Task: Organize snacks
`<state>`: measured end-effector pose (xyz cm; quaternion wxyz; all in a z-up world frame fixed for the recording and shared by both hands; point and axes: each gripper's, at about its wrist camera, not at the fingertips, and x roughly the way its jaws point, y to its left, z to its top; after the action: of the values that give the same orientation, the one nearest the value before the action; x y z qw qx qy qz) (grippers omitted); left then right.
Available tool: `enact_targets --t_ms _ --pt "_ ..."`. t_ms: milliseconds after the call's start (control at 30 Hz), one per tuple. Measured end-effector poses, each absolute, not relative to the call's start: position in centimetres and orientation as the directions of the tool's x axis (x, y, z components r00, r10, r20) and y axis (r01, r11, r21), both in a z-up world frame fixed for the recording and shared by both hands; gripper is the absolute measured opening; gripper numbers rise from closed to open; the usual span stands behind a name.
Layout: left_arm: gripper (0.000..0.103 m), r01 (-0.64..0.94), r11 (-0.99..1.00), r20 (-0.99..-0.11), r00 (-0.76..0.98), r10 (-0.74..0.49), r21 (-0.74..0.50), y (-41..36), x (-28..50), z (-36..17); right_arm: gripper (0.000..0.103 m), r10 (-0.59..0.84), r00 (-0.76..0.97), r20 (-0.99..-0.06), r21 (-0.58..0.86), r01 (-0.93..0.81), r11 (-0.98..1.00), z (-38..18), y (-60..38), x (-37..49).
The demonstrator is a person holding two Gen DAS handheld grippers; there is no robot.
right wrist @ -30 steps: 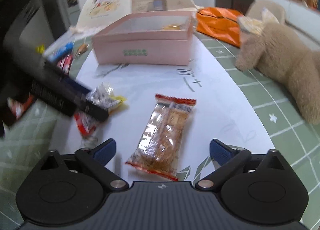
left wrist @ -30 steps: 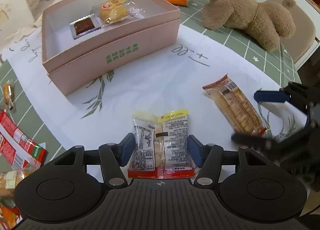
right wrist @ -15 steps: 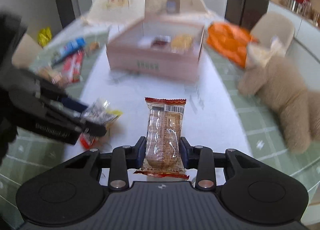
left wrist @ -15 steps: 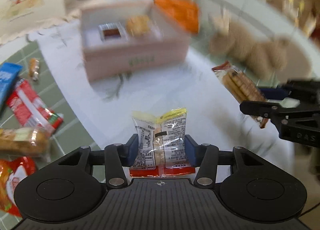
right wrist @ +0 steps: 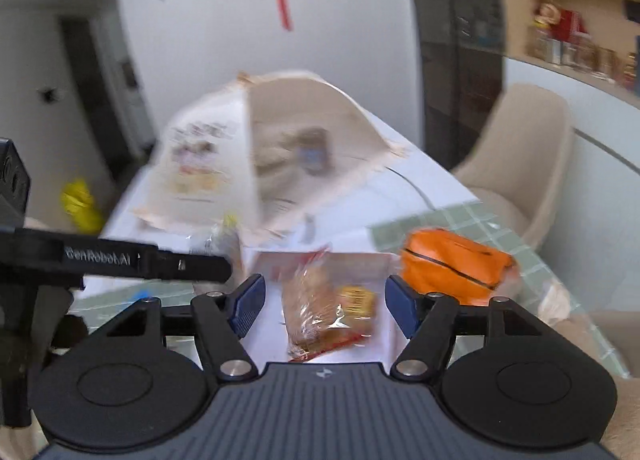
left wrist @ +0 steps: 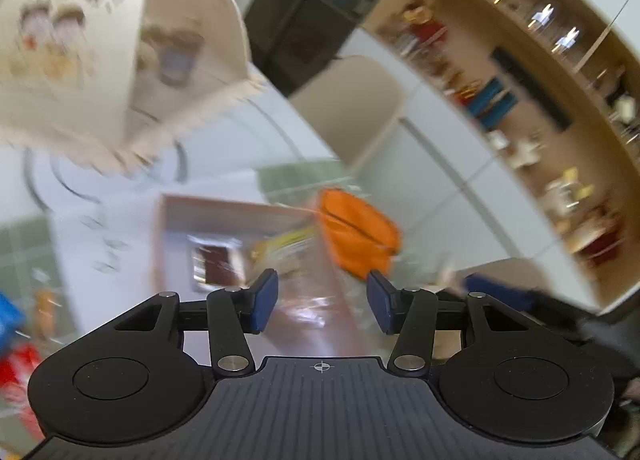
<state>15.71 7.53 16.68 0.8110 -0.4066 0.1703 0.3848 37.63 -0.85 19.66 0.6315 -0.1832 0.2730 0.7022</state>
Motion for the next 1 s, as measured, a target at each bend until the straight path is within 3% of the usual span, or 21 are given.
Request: enact_targets --t_ms 67,300,567,867,1000 --pt "0.054 -0.771 0.360 -0.588 0.635 0.502 -0.525 6.9 14.8 15.4 0.067 0.780 -0.145 -0.609 0.152 -0.986 -0.065 18.7 -1.7 37.4" --pt "0.054 -0.909 0.265 -0.692 0.416 0.590 -0.321 3.8 6.8 11.4 0.067 0.701 -0.127 -0.702 0.002 -0.984 -0.177 13.2 -3.3 33.1" --pt "0.053 -0.967 -0.037 -0.731 0.165 0.662 -0.251 5.0 -6.0 9.9 0.067 0.558 -0.349 -0.753 0.109 -0.902 -0.417 9.7 -3.0 23.0" --pt "0.051 -0.969 0.039 -0.766 0.216 0.606 -0.242 9.4 -10.6 5.6 0.069 0.527 -0.372 -0.764 0.138 -0.892 -0.430 6.8 2.0 11.7" --pt "0.049 -0.941 0.137 -0.752 0.329 0.571 -0.308 8.5 -10.8 4.6 0.069 0.624 -0.279 -0.730 0.085 -0.943 -0.322 6.5 6.1 9.9"
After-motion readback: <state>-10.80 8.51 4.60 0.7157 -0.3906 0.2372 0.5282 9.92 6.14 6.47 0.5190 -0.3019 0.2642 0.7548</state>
